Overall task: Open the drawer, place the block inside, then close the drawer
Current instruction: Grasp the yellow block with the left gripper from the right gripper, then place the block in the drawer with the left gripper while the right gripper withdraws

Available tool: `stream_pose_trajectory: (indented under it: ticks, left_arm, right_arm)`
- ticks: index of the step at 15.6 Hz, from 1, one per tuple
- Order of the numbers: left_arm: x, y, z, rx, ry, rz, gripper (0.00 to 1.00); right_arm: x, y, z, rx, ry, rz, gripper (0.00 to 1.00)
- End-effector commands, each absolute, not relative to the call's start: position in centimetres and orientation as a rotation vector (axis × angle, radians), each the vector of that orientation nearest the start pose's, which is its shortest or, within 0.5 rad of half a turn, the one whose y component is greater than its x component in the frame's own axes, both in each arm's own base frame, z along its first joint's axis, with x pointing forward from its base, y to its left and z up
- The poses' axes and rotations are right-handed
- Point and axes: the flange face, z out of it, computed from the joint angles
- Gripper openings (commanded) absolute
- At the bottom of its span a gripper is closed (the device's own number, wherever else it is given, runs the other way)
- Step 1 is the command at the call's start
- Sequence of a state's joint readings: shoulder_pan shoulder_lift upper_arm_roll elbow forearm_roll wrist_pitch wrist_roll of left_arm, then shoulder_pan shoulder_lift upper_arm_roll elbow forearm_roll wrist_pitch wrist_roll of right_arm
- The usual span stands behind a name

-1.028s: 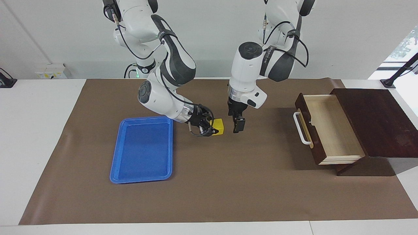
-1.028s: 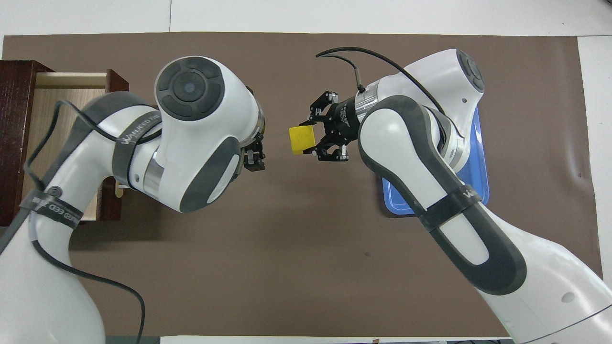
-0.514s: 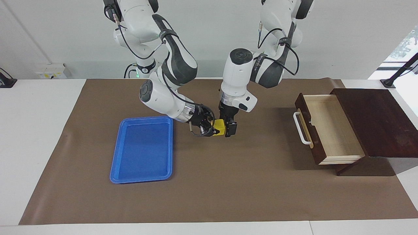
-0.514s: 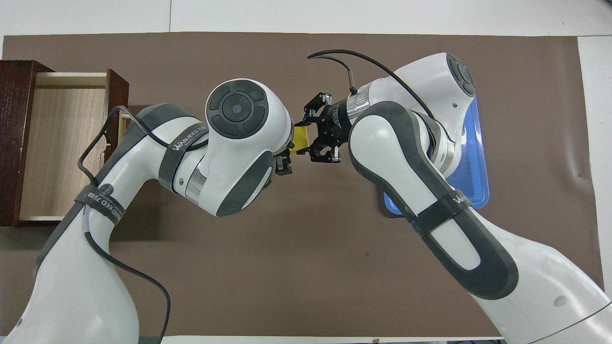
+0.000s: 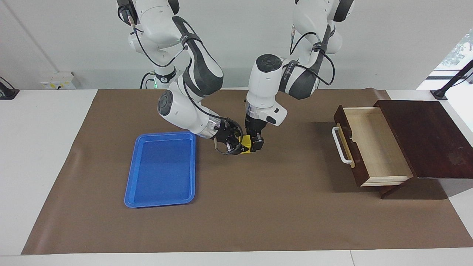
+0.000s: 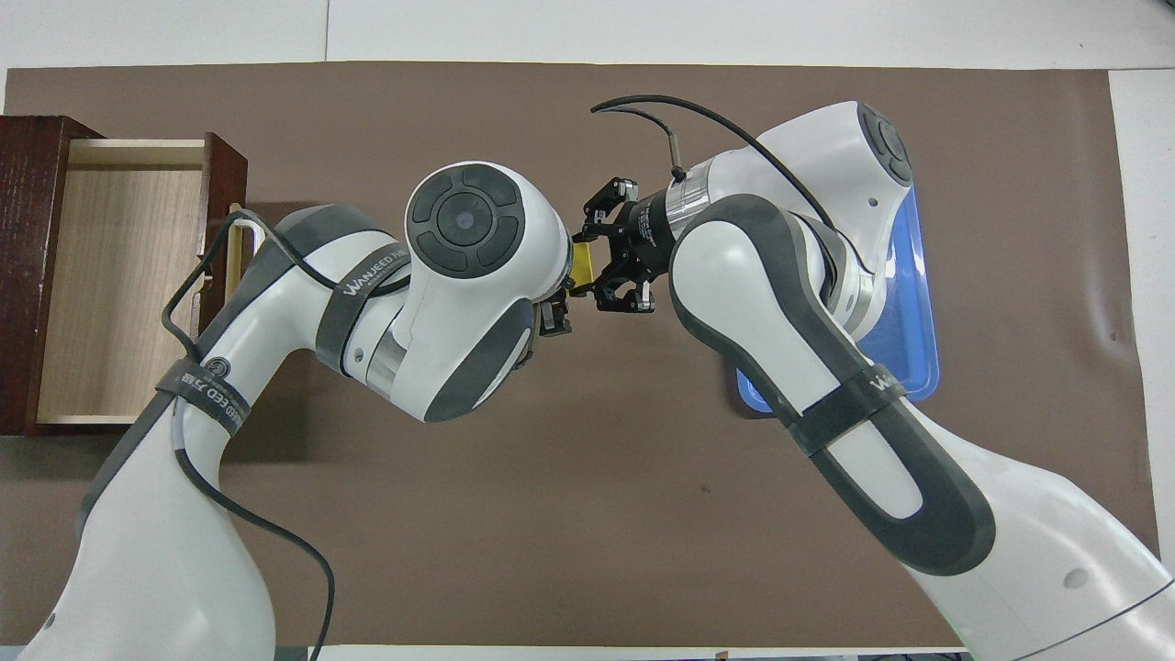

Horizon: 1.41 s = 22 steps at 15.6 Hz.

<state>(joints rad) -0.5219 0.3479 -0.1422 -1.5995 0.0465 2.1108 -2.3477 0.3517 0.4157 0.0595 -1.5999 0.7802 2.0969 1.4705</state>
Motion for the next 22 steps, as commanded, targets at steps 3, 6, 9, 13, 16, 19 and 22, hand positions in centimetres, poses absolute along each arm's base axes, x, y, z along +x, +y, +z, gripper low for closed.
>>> stream_pose_trajectory:
  ticks: [3,6,9,13,16,19,22]
  left_arm:
    - [53.7,-40.6,44.4,2.038,2.184,0.019,0.00]
    - [54.0,-40.2,44.7,2.042,2.198,0.021,0.00]
    - [54.4,-38.9,46.0,2.061,2.196,0.031,0.00]
    - [56.6,-28.9,49.9,2.316,2.130,0.002,0.00]
    - [58.0,-17.9,54.7,2.331,2.065,-0.086,0.00]
    - [58.7,-8.6,55.5,2.343,2.056,-0.105,0.00]
    - [58.5,-0.2,53.8,2.331,2.024,-0.049,0.00]
  right_arm:
    - [62.3,29.6,41.7,-1.896,1.748,0.708,0.00]
    - [62.6,29.2,41.7,-1.861,1.786,0.710,0.99]
    - [63.3,27.4,42.1,-1.832,1.810,0.704,1.00]
    - [63.8,25.7,43.0,-1.819,1.818,0.683,1.00]
    - [64.4,22.0,43.9,-1.890,1.780,0.637,1.00]
    - [64.1,16.1,45.1,-2.137,1.599,0.580,1.00]
    - [62.8,11.3,46.9,-2.408,1.345,0.517,1.00]
